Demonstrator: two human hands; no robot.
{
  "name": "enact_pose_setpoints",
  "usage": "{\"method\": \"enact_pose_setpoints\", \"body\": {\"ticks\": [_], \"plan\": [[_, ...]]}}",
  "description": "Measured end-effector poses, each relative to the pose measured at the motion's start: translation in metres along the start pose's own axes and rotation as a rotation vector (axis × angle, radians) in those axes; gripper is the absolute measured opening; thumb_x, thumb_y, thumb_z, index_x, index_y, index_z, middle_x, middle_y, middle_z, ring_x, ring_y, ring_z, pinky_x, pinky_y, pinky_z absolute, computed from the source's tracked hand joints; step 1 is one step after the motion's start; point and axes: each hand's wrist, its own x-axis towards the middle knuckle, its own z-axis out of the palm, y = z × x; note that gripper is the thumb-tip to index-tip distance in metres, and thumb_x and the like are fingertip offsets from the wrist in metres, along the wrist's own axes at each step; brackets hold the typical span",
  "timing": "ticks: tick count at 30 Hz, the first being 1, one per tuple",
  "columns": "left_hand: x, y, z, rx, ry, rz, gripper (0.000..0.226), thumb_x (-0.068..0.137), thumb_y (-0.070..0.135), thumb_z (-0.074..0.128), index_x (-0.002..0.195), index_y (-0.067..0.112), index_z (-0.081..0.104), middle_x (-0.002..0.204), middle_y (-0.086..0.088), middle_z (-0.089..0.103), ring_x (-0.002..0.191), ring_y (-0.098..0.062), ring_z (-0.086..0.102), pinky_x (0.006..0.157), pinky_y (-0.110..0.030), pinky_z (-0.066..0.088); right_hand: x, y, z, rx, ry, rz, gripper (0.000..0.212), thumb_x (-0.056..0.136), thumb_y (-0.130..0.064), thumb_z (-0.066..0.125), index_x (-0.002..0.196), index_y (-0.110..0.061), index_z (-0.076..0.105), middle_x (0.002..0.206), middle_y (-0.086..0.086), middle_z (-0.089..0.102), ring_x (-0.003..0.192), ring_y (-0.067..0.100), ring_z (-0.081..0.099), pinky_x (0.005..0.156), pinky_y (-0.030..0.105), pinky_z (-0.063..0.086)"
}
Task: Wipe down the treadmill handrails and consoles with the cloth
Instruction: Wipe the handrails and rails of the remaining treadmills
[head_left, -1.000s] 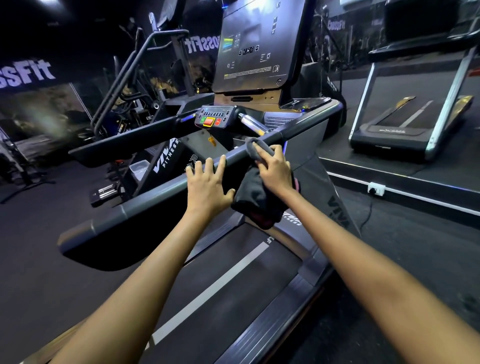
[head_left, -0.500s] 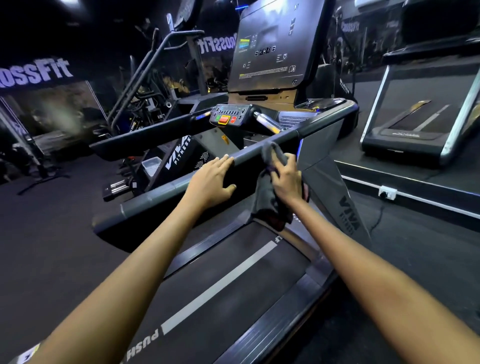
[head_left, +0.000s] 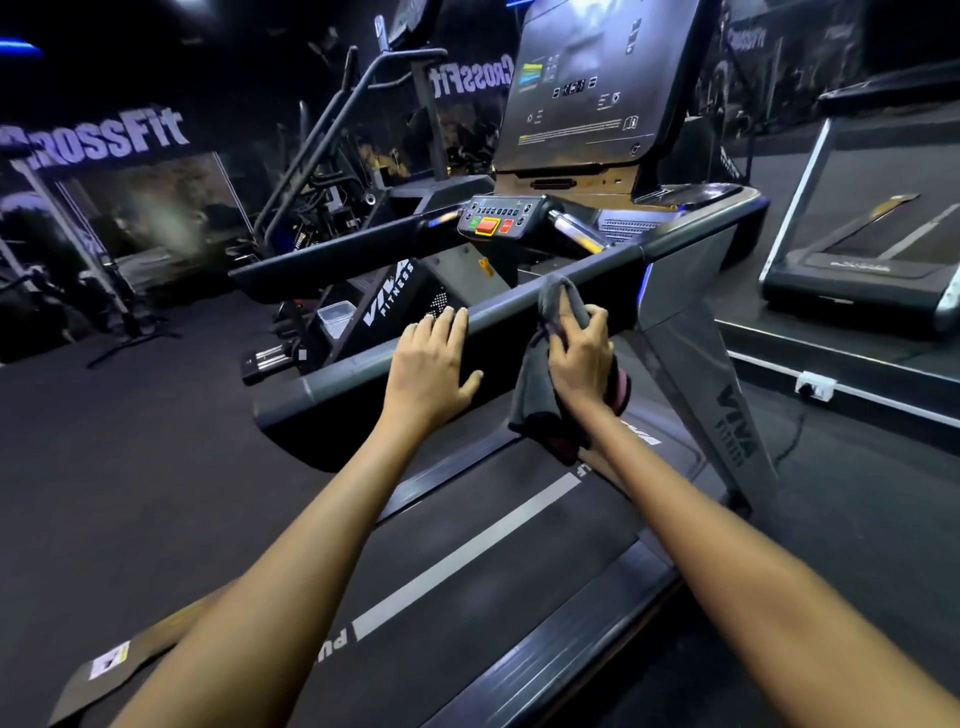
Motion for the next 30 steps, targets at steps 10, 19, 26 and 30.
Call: {"method": "enact_pose_setpoints", "body": {"ticks": [10, 19, 26, 30], "plan": [[-0.016, -0.01, -0.005, -0.025, -0.054, 0.077, 0.081, 0.086, 0.035, 0.056, 0.149, 0.005, 0.016, 0.155, -0.014, 0.022, 0.141, -0.03, 0.023, 0.116, -0.038, 0.013, -0.035, -0.02, -0.002, -0.068, -0.046, -0.291, 0.059, 0.078, -0.027, 0.039, 0.135, -0.016, 0.05, 0.106, 0.021, 0.051, 0.087, 0.039, 0.058, 0.068, 0.047, 0.053], [-0.058, -0.072, -0.026, 0.018, -0.114, -0.168, 0.075, 0.088, 0.062, 0.043, 0.146, 0.017, 0.028, 0.131, -0.012, 0.05, 0.112, -0.033, 0.051, 0.088, -0.041, 0.039, -0.073, -0.059, 0.017, -0.121, 0.053, -0.39, 0.054, 0.08, -0.03, 0.047, 0.133, -0.018, 0.047, 0.109, 0.015, 0.05, 0.083, 0.034, 0.059, 0.064, 0.037, 0.047], [-0.09, -0.061, -0.007, 0.129, 0.033, -0.148, 0.088, 0.077, 0.052, 0.062, 0.142, 0.001, 0.033, 0.137, -0.02, 0.044, 0.121, -0.039, 0.045, 0.104, -0.05, 0.032, -0.067, -0.072, 0.019, -0.01, 0.09, -0.042, 0.055, 0.082, -0.031, 0.04, 0.133, -0.016, 0.052, 0.104, 0.019, 0.051, 0.084, 0.037, 0.058, 0.068, 0.045, 0.051], [-0.1, -0.065, -0.002, 0.112, 0.105, -0.105, 0.092, 0.069, 0.049, 0.071, 0.139, 0.0, 0.038, 0.134, -0.022, 0.048, 0.122, -0.039, 0.048, 0.106, -0.049, 0.034, -0.097, -0.09, 0.027, -0.144, 0.122, -0.402, 0.055, 0.081, -0.029, 0.049, 0.135, -0.019, 0.044, 0.112, 0.014, 0.045, 0.089, 0.033, 0.055, 0.069, 0.038, 0.045]]}}
